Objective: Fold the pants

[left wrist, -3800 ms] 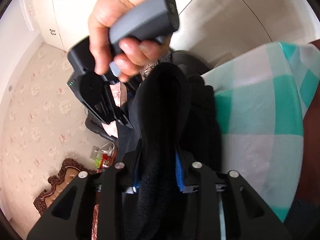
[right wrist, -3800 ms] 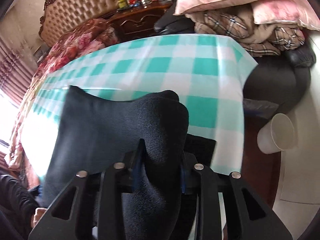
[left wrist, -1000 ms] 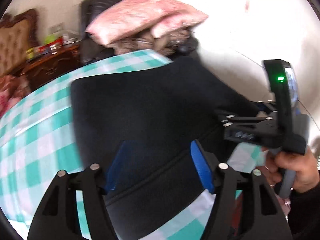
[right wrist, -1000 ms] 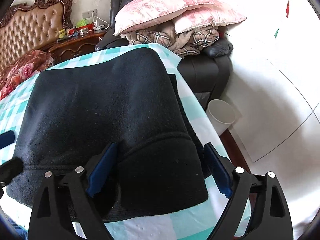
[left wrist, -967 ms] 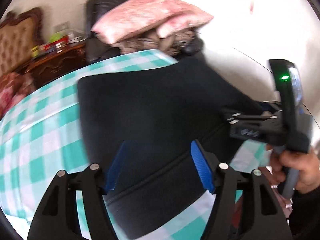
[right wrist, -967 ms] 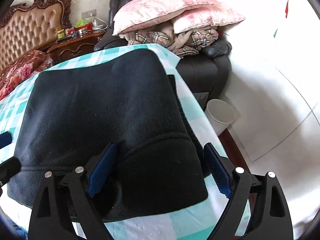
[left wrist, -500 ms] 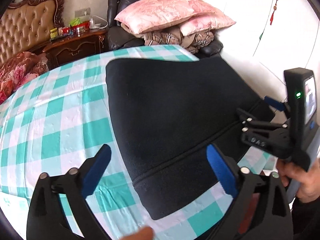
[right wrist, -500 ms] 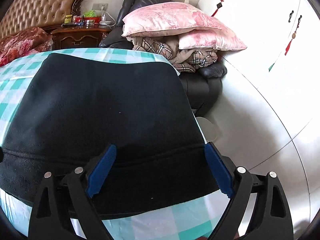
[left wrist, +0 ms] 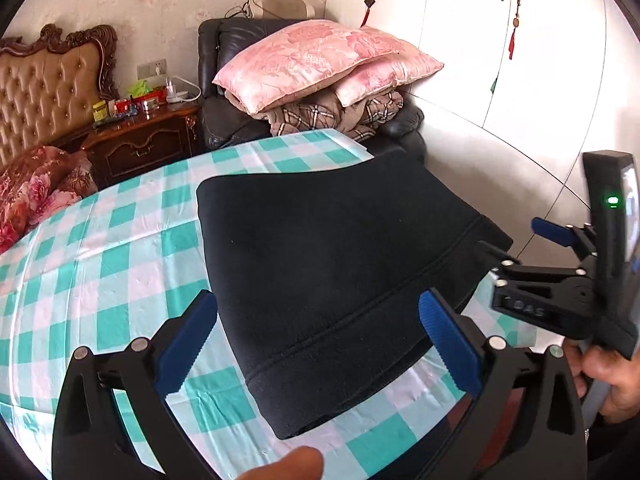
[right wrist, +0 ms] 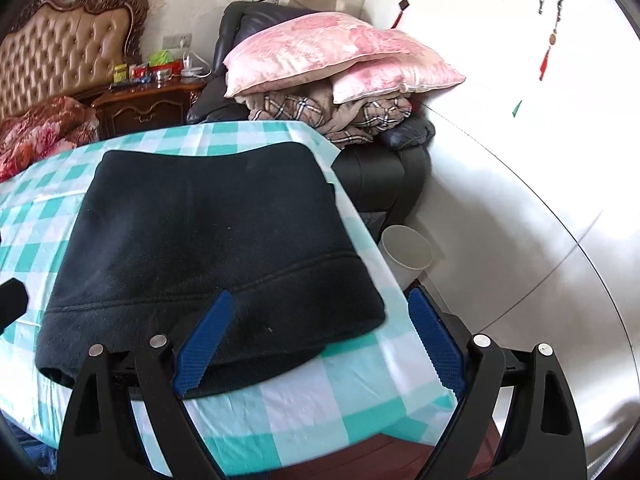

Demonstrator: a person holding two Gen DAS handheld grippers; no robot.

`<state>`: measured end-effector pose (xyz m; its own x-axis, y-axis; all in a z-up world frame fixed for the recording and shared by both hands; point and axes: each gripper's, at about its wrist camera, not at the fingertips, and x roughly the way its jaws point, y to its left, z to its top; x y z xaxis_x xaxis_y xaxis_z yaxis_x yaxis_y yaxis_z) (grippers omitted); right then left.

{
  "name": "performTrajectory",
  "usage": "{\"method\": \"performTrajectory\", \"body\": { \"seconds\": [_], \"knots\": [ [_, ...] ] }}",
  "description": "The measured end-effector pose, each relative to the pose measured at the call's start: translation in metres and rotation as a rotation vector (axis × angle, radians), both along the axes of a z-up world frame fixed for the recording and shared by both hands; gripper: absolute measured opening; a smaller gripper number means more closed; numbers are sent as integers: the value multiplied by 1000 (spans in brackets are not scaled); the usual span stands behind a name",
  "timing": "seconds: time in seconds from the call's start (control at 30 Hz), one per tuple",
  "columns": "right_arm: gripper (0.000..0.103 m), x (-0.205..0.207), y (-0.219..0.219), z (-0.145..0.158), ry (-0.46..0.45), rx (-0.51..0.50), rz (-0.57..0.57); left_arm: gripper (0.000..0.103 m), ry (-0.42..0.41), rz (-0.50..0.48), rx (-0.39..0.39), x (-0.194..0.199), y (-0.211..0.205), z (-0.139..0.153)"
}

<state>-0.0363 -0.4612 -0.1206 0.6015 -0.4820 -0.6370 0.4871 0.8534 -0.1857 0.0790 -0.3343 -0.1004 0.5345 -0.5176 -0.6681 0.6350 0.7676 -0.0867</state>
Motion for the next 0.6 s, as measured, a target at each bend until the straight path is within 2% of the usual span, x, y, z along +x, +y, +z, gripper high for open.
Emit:
{"method": "performTrajectory", "body": {
  "seconds": [0.6],
  "knots": [
    [86,-11,-6,3,-20,20,-16,101,25,-14,-9,0,-2,-1]
  ]
}}
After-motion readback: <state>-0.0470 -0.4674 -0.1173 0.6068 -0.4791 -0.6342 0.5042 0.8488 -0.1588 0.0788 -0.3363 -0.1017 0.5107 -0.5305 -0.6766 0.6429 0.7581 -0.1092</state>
